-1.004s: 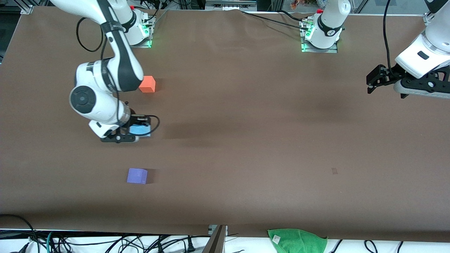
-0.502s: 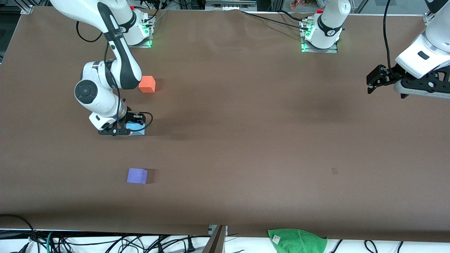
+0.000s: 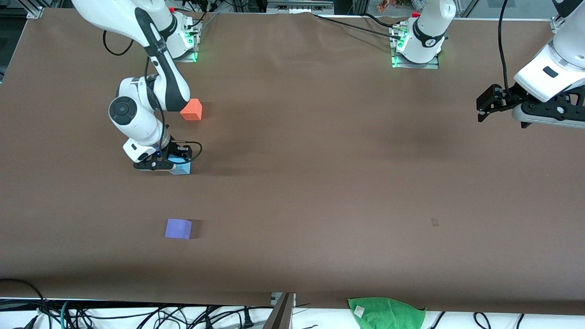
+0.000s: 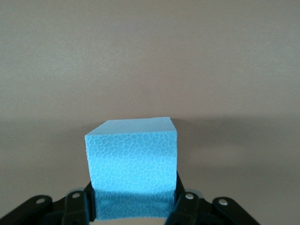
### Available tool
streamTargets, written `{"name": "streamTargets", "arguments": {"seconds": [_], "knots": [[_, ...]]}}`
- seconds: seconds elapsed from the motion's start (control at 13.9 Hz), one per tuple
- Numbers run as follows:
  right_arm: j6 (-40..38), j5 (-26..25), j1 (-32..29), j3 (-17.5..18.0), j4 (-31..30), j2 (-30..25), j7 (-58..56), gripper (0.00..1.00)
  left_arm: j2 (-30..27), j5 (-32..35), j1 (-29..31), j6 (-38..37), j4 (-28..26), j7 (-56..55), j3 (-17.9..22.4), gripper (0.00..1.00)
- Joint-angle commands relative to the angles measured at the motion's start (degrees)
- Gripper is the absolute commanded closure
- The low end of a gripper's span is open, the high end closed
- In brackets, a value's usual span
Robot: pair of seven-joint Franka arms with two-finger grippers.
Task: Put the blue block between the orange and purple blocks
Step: 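Lower the blue cube onto the table and open the right gripper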
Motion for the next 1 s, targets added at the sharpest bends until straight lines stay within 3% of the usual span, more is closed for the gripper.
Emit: {"name": "streamTargets", "arguments": {"seconds": [0.0,0.22,0.29,0.43,0.57,0.93], "knots": [[3.38,1.04,0.5,1.55,-1.76,0.67,1.52,0.55,0.94,1.13,-0.24,-0.71,1.86,0.85,0.1,0.0],[3.82,1.04,0.5,1.64,-1.76,1.29,1.44,0.54,1.02,1.13,-0.24,-0.71,1.86,0.85,0.1,0.0],[3.82,1.04,0.5,1.64,-1.67,1.29,1.44,0.49,0.94,1.13,-0.24,-0.71,1.86,0.85,0.1,0.0],[3.56,1.04,0.41,1.55,-1.5,1.2,0.92,0.0,0.94,1.13,-0.24,-0.71,1.86,0.85,0.1,0.0],[2.42,1.04,0.41,1.29,-0.1,0.07,0.12,0.0,1.02,1.13,-0.24,-0.71,1.86,0.85,0.1,0.0],[-13.91,0.77,0.32,-1.6,7.89,-3.45,-3.46,0.0,1.02,1.13,-0.15,-0.71,1.86,0.85,0.1,0.0]]}}
